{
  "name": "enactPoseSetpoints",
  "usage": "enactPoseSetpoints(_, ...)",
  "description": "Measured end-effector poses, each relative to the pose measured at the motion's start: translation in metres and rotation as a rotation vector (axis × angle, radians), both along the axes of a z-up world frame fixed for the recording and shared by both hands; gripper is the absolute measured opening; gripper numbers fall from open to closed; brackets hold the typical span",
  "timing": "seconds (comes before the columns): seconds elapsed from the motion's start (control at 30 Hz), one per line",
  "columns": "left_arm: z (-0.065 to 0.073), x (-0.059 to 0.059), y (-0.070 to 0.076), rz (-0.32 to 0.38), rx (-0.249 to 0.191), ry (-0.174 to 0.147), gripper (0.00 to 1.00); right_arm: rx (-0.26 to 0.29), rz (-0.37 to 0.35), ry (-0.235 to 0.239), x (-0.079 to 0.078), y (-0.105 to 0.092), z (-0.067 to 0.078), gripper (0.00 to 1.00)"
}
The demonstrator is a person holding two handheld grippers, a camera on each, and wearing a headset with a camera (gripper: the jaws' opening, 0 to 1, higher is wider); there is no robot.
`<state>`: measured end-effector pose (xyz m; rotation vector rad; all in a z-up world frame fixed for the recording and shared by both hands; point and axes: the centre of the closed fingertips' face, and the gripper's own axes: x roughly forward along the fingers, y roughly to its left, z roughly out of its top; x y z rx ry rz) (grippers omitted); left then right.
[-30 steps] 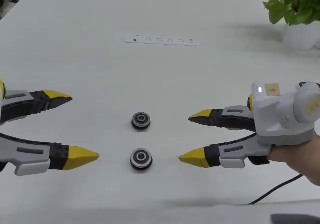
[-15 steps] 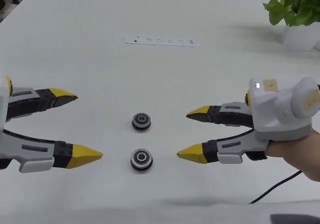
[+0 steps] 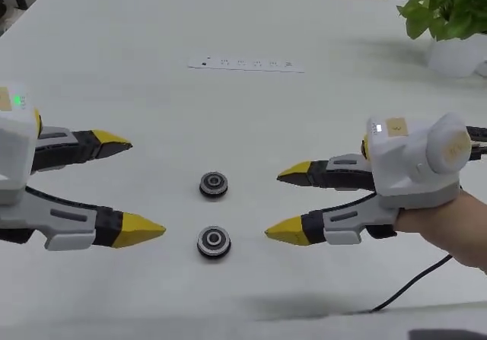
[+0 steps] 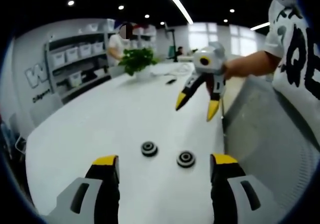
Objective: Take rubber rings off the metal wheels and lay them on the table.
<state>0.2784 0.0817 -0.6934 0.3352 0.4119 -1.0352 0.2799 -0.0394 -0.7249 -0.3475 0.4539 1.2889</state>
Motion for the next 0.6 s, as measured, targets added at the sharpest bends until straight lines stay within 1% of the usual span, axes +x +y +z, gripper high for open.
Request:
enactPoseSetpoints(0.1,-0.002,0.002,-0.002,-0.009,0.004,0.005,0.75,0.002,0.005,0.001,0.0,0.002,0.0,0.49)
enactPoseSetpoints(0.17,-0.006,0.002,-0.005,-0.022,0.014,0.012,0.74,0.003,0.008,0.001,0.001,0.004,-0.001,0.49)
enactPoseSetpoints(0.27,-0.011,0.003,-0.007,-0.035,0.027,0.021,0.74,-0.015,0.017,0.0,0.001,0.005,-0.005,0.49)
enactPoseSetpoints(0.4,-0.012,0.004,-0.01,-0.041,0.026,0.025,0.74,-0.016,0.026,0.003,0.001,0.007,-0.006,0.49)
enactPoseSetpoints(0.47,-0.012,0.005,-0.012,-0.048,0.026,0.018,0.73,-0.017,0.03,0.008,0.001,0.009,-0.008,0.48)
enactPoseSetpoints(0.6,-0.015,0.007,-0.017,-0.058,0.025,0.027,0.72,-0.029,0.044,0.009,0.002,0.012,-0.013,0.48)
